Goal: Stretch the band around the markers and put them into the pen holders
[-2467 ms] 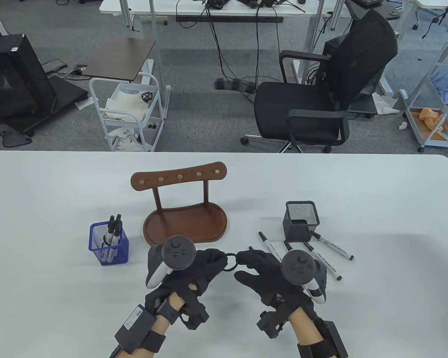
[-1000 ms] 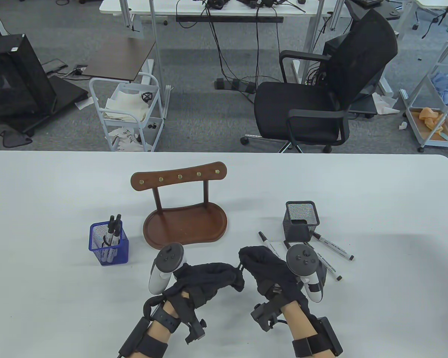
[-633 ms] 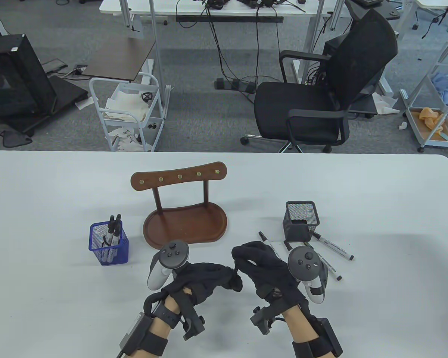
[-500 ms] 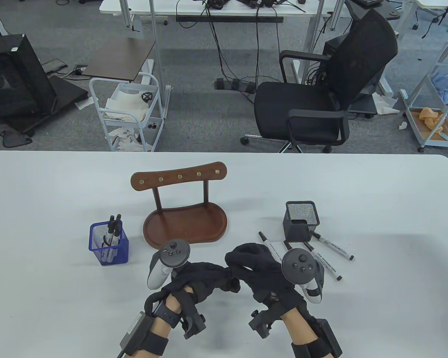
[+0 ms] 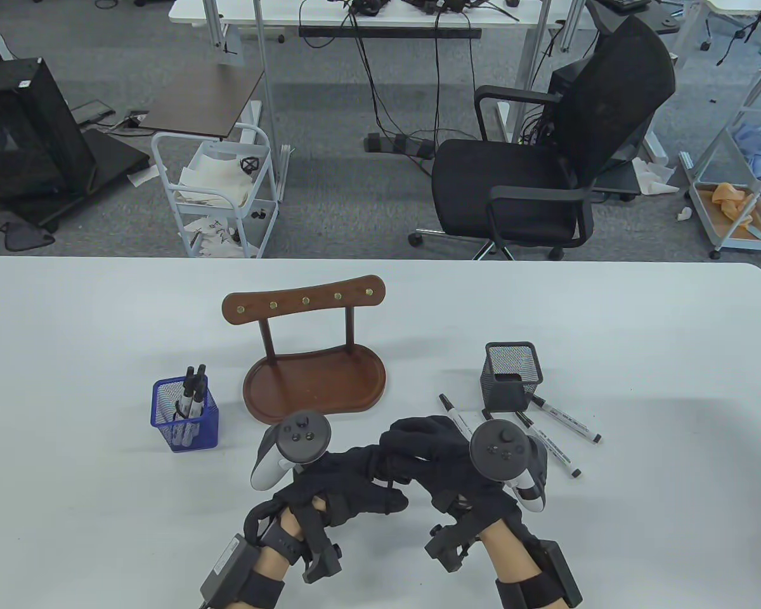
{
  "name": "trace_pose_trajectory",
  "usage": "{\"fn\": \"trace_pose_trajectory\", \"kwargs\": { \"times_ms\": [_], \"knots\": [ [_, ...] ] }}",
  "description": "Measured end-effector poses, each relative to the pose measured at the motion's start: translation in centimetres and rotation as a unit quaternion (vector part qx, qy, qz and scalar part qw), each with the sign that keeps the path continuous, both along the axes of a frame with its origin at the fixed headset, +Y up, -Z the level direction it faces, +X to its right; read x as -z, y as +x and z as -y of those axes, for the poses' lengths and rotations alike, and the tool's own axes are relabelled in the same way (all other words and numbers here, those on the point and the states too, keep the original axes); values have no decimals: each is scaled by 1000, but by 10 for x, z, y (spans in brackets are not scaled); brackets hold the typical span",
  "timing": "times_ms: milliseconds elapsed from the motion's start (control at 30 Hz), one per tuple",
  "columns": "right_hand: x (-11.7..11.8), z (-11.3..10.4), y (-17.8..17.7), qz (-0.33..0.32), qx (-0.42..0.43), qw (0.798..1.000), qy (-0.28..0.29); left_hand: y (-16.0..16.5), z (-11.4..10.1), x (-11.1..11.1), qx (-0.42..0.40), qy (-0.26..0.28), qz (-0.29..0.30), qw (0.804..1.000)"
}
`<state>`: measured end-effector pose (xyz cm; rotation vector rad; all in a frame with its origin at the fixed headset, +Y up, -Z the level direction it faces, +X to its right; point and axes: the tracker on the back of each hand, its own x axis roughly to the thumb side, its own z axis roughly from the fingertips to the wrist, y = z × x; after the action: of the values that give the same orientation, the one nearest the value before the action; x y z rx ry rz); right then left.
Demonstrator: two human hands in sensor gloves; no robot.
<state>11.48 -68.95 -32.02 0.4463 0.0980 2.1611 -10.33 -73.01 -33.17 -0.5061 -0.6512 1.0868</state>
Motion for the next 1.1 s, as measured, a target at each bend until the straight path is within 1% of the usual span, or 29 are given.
{"fn": "trace_pose_trajectory", "kwargs": {
  "times_ms": [100,200,333,500,633,833,1000,1100],
  "knots": [
    [1,0,0,2,0,1000,-3,-1,-1,1,-22,-4,1,1000],
    [1,-1,-3,0,-16,1000,-4,-2,-2,0,-12,11,-8,1000],
    [1,-2,-4,-8,-34,999,-7,-3,1,-1,-8,9,-10,1000],
    [0,-5,4,-14,-28,999,-18,-4,0,-4,-3,18,-11,1000],
    [3,-8,26,10,-34,999,-25,-5,-1,-5,2,25,-16,1000],
    [9,-4,73,74,-101,992,-34,-6,-2,-5,2,28,-21,999],
    [19,0,122,147,-168,974,-48,-10,-3,-6,0,36,-30,999],
    [27,0,145,181,-191,963,-57,-12,-3,-5,0,40,-36,999]
  ]
}}
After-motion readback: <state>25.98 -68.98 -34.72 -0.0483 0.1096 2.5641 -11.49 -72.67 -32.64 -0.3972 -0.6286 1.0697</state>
